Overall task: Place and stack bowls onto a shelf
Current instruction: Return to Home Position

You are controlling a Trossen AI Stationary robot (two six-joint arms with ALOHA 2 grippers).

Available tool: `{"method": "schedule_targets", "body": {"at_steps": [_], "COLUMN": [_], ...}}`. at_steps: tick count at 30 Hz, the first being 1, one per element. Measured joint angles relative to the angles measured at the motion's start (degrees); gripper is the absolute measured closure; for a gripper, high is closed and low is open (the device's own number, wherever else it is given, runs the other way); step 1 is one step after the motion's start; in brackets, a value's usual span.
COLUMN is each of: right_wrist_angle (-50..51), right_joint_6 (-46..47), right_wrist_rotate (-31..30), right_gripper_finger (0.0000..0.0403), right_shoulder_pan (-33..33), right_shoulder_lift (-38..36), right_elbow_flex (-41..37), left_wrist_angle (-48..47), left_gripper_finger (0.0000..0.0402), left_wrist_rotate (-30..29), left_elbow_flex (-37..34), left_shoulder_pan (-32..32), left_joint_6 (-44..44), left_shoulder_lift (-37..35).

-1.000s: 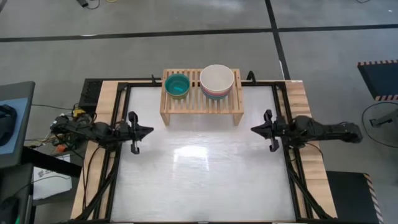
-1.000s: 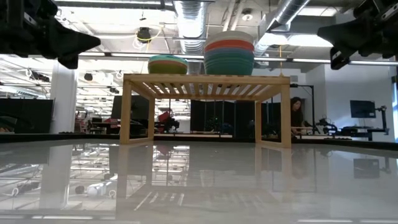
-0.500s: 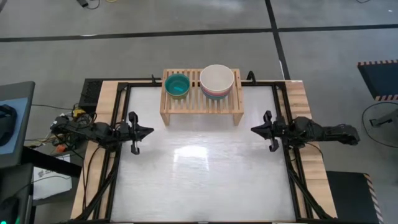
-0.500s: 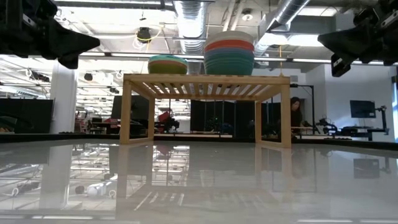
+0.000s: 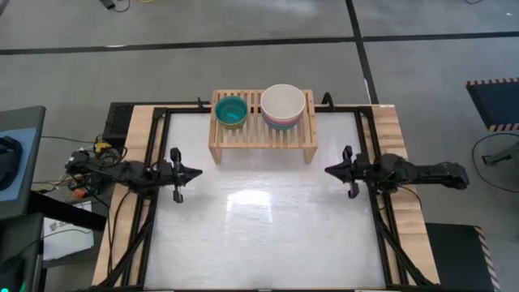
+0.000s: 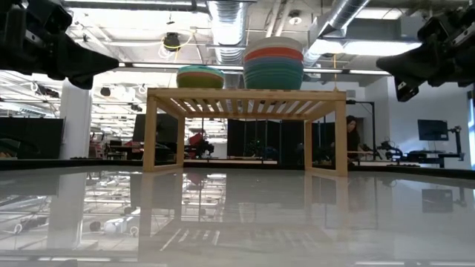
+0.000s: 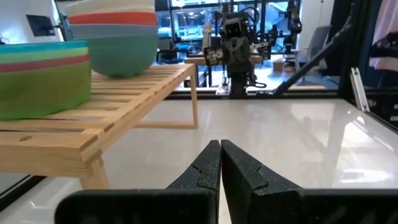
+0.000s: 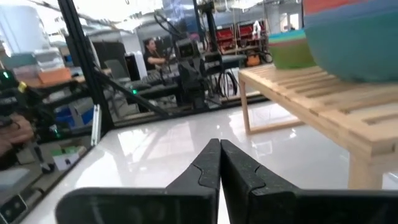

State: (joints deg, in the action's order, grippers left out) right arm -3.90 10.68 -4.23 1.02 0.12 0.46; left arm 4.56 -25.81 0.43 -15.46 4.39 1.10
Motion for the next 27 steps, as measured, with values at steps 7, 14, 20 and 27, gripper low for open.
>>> {"method": "schedule_targets", "body": {"at_steps": [7,14,20,27], "right_wrist_angle": [1.55,1.53,1.03,1.76], "right_joint_6": [-2.36,-5.35,-5.31,-5.14], "right_wrist_rotate": [0.00,0.00,-0.02,0.07], "right_gripper_finger": [0.0355,0.0355,0.0376,0.0377], "right_shoulder_pan": [0.07,-0.24,-1.21,-1.21], "right_shoulder_lift": [0.02,0.02,0.02,0.02], "right_elbow_flex": [-0.03,-0.05,-0.10,-0.12], "left_wrist_angle": [0.02,0.02,-1.28,-3.41], "left_gripper_finger": [0.0400,0.0400,0.0400,0.0400], "left_wrist_rotate": [1.05,3.34,13.28,25.25], "left_elbow_flex": [-0.02,-0.04,-0.05,-0.07], "left_shoulder_pan": [0.02,1.46,9.64,19.46], "left_joint_6": [0.43,3.37,3.85,1.35], "left_shoulder_lift": [1.16,1.14,1.12,1.14]}}
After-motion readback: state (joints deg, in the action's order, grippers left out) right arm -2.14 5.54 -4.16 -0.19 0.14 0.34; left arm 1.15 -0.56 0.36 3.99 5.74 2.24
